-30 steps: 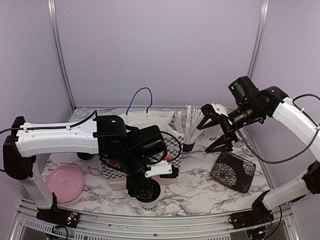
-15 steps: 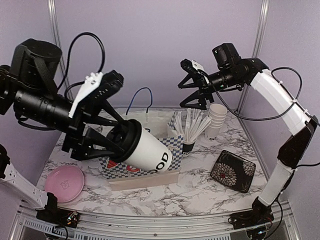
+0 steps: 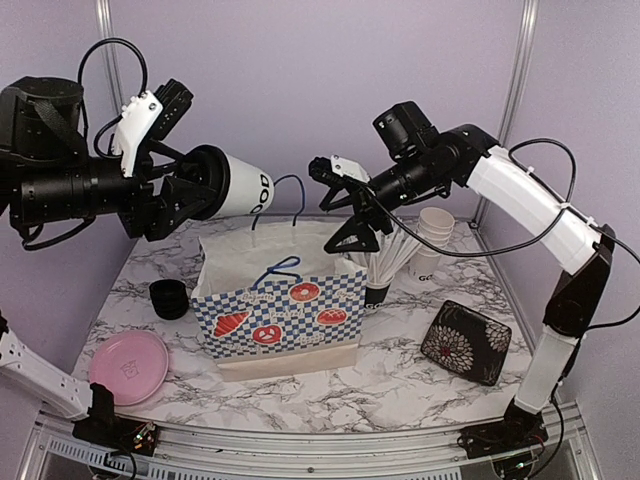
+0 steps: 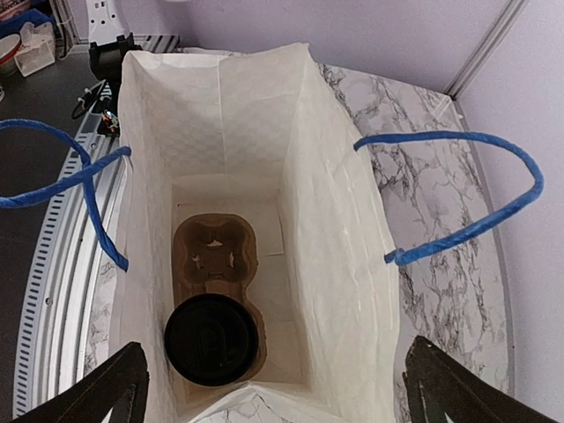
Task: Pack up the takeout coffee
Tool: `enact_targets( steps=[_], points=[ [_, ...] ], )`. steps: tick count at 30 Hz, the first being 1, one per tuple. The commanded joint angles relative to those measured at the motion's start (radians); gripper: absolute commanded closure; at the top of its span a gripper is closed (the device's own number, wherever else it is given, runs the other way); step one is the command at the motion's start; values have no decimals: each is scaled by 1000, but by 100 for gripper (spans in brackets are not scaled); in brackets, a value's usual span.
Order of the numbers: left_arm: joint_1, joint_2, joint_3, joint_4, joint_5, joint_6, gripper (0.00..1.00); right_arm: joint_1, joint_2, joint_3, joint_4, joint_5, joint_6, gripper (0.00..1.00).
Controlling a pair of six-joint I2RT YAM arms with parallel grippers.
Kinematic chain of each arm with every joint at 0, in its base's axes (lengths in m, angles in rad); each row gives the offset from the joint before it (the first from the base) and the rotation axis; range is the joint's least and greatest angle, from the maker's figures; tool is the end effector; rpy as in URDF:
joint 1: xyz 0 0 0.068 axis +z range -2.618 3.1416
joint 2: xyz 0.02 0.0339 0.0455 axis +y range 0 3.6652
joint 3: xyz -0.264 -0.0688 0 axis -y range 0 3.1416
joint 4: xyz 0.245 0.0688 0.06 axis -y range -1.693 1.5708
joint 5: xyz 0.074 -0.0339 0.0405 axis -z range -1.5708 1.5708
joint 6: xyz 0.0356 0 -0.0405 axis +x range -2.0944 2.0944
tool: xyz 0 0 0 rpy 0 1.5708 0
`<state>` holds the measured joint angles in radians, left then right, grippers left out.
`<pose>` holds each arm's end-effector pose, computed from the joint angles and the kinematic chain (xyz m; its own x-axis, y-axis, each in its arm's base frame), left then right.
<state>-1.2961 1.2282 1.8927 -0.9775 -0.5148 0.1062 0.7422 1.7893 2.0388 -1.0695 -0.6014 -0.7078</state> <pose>0.0676 -0.1753 0.5281 -0.0077 0.3675 -0.9300 0.7155 0.6517 0.2516 0.2593 0.2652 0.4143 0.1379 -0.6009 -0.7873 -0.9899 -0.0578 -0.1292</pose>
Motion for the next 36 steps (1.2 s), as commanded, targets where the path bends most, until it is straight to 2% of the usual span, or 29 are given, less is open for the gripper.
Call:
enact_targets(
  steps=[1,9,14,20,25,29,36],
  points=[
    [82,37,-31,-41,-5,-43,37,15,1,29,6,103,10,1],
    [176,135,-81,-101,101,-60,40,78,-59,-68,37,187,-4,1],
    [223,181,-87,-123,179,-81,40,157,-123,-183,90,330,-34,1],
    [230,222,-116,-130,277,-80,43,252,-178,-298,119,474,-72,1],
    [229,263,-114,-138,358,-82,44,308,-226,-345,112,445,-122,1],
    [224,257,-133,-142,375,-98,44,354,-234,-346,52,357,-157,1],
    [123,246,-210,-160,282,-156,45,361,-249,-281,-4,260,-156,1]
  ],
)
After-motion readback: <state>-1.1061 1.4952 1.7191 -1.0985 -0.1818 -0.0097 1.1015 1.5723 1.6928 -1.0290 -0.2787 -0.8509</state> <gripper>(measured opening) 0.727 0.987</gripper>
